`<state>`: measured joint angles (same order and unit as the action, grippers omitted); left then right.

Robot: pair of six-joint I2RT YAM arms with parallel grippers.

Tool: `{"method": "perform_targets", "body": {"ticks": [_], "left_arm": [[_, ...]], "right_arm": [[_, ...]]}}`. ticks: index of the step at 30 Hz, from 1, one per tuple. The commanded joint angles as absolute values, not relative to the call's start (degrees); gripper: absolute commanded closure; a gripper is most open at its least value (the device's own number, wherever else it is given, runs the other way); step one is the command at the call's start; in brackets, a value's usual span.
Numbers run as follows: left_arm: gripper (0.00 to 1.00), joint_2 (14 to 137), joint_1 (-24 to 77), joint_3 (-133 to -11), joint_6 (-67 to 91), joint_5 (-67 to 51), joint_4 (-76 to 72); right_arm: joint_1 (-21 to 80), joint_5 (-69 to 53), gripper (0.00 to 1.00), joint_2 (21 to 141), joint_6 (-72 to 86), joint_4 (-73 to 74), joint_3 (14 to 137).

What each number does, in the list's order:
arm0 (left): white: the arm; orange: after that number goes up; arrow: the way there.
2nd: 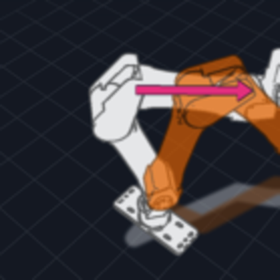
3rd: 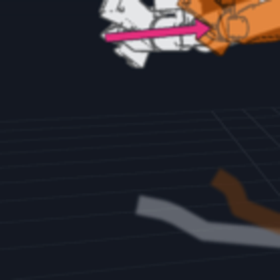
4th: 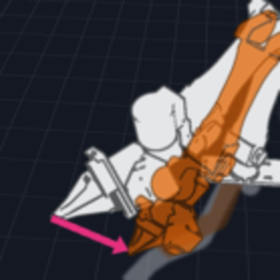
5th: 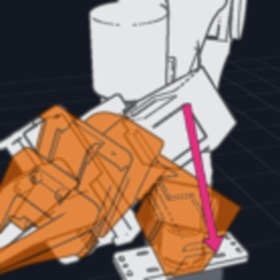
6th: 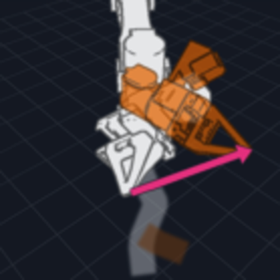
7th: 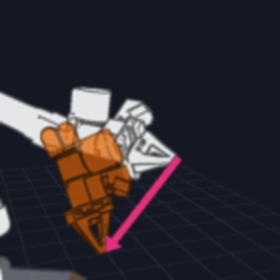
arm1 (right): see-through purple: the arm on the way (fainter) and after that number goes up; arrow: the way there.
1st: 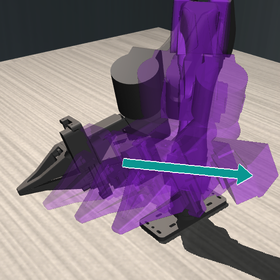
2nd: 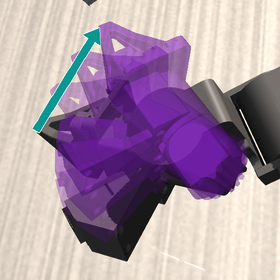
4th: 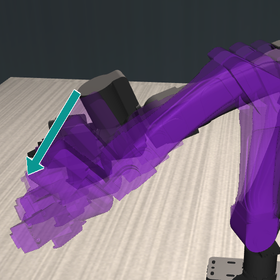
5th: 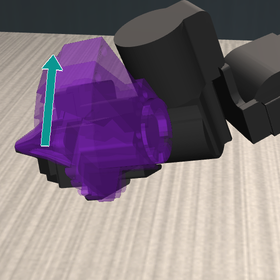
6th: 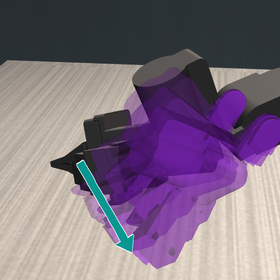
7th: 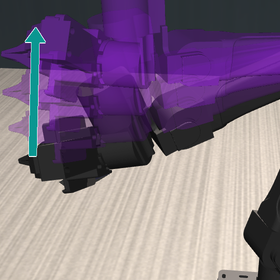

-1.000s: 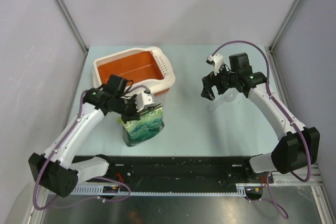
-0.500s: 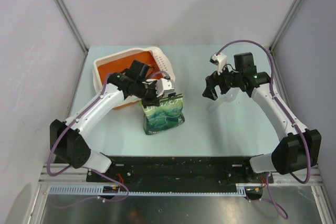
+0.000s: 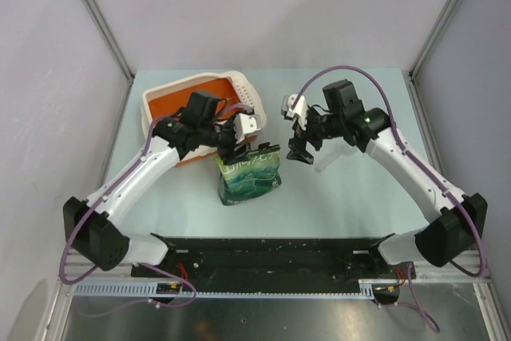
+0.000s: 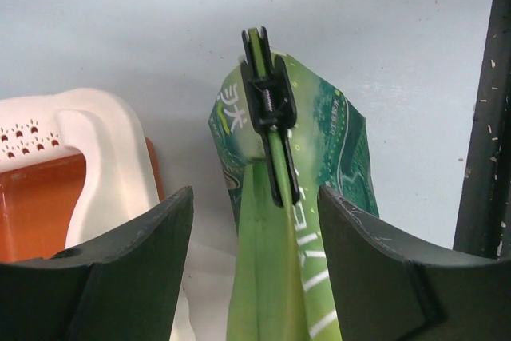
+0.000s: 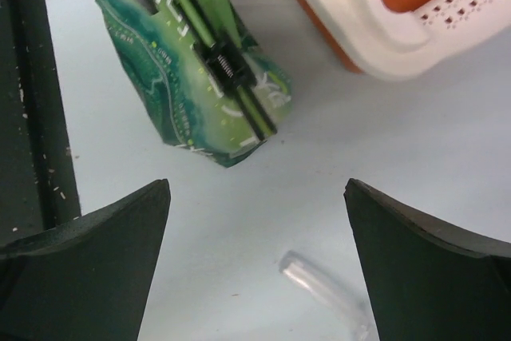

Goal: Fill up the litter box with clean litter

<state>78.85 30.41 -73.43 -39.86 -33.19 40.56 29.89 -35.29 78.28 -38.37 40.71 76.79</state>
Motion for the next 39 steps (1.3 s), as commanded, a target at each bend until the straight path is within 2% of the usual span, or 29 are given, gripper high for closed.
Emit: {"method": "perform_targets", "body": {"ticks": [1, 6, 9, 12, 13, 15, 19, 28, 34, 39], "left_arm": [[0.33, 73.0, 28.9, -68.7, -38.6, -33.0, 38.2], [0.37, 69.3, 26.5, -64.3, -38.8, -32.7, 38.4], [0.41, 68.7, 26.1, -62.6, -38.8, -33.7, 38.5], [0.60, 70.5, 25.8, -62.4, -37.1, -35.9, 38.4], [0.70, 70.8, 25.8, -62.8, -36.3, -36.2, 38.3], [0.75, 71.5, 25.8, -63.3, -36.1, -37.3, 38.2], [0.99, 71.4, 25.8, -64.1, -34.9, -37.1, 36.9], [1.00, 72.3, 28.6, -67.0, -34.4, -37.4, 32.5], [1.00, 74.4, 28.8, -72.1, -33.5, -37.3, 31.4], [1.00, 74.1, 28.8, -71.6, -34.5, -36.0, 31.3]], "right_arm": [[31.1, -35.3, 0.04, 83.6, -44.2, 45.2, 85.4], [32.8, -38.3, 0.08, 90.0, -48.9, 51.3, 93.5], [33.3, -40.5, 0.15, 94.9, -52.2, 57.3, 99.4], [33.7, -41.8, 0.18, 98.3, -55.3, 61.0, 102.2], [33.7, -42.1, 0.18, 98.7, -56.0, 61.3, 102.7], [34.4, -41.8, 0.20, 99.1, -58.0, 61.5, 102.5], [35.6, -41.3, 0.22, 99.2, -58.2, 61.0, 102.0], [36.6, -40.6, 0.25, 97.7, -55.9, 55.8, 98.7], [36.7, -39.3, 0.30, 96.6, -54.1, 52.1, 96.4], [36.7, -38.8, 0.36, 95.7, -52.8, 49.8, 95.0]]}}
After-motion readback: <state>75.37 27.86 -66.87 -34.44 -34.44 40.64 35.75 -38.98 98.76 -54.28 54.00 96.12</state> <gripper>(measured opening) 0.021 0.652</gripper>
